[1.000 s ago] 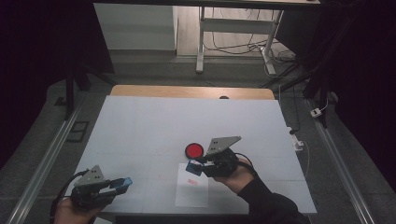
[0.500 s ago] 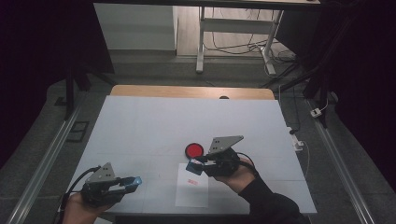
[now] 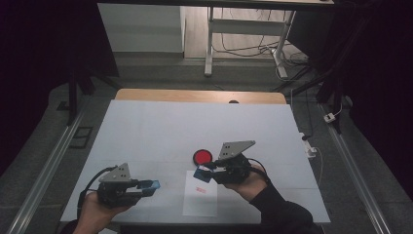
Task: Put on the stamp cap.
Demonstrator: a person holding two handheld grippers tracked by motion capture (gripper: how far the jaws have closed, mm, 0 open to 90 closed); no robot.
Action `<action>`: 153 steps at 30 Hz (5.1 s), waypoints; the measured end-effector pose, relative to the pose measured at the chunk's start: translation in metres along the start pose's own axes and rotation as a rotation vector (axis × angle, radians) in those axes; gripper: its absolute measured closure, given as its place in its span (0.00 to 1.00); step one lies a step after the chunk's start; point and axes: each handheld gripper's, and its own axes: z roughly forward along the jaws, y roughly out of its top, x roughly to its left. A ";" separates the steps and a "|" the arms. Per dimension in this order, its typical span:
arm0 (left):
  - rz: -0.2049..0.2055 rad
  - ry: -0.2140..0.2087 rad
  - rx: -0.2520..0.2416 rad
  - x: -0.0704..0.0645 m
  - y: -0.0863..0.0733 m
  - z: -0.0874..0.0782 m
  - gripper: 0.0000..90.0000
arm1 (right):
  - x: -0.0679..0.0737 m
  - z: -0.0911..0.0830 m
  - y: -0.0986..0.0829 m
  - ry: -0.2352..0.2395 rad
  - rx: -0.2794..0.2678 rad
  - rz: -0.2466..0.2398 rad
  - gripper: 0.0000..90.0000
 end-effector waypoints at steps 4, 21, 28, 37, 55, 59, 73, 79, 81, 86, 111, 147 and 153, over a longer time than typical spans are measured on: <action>0.023 -0.028 0.003 0.001 0.010 0.010 0.75 | 0.000 -0.001 0.001 0.003 -0.001 -0.002 0.78; 0.078 -0.131 -0.011 0.003 0.035 0.037 0.75 | 0.005 -0.003 0.004 0.030 -0.018 -0.015 0.78; 0.099 -0.171 -0.011 0.003 0.041 0.047 0.75 | 0.008 -0.006 0.007 0.044 -0.041 -0.029 0.78; 0.122 -0.235 -0.006 0.005 0.046 0.059 0.75 | 0.012 -0.007 0.010 0.085 -0.074 -0.042 0.78; 0.176 -0.371 -0.015 0.003 0.053 0.076 0.76 | 0.025 -0.002 0.015 0.164 -0.099 -0.104 0.78; 0.185 -0.388 -0.015 0.003 0.053 0.077 0.76 | 0.026 -0.001 0.015 0.172 -0.109 -0.105 0.78; 0.220 -0.443 -0.056 0.004 0.051 0.076 0.76 | 0.028 0.000 0.015 0.219 -0.117 -0.118 0.78; 0.216 -0.454 -0.081 0.004 0.051 0.074 0.76 | 0.026 -0.001 0.014 0.226 -0.140 -0.098 0.78; 0.212 -0.461 -0.090 0.005 0.051 0.073 0.76 | 0.025 -0.001 0.014 0.233 -0.146 -0.094 0.78; 0.215 -0.462 -0.093 0.005 0.051 0.074 0.76 | 0.024 -0.001 0.013 0.242 -0.154 -0.081 0.78; 0.144 -0.351 -0.044 0.006 0.050 0.072 0.49 | 0.023 -0.002 0.013 0.183 -0.128 -0.099 0.78; 0.020 -0.037 -0.009 0.000 0.019 0.026 0.10 | 0.013 -0.009 0.005 0.055 -0.081 -0.056 0.78; 0.000 0.002 -0.003 -0.003 0.011 0.018 0.05 | 0.010 -0.010 0.003 0.033 -0.071 -0.042 0.78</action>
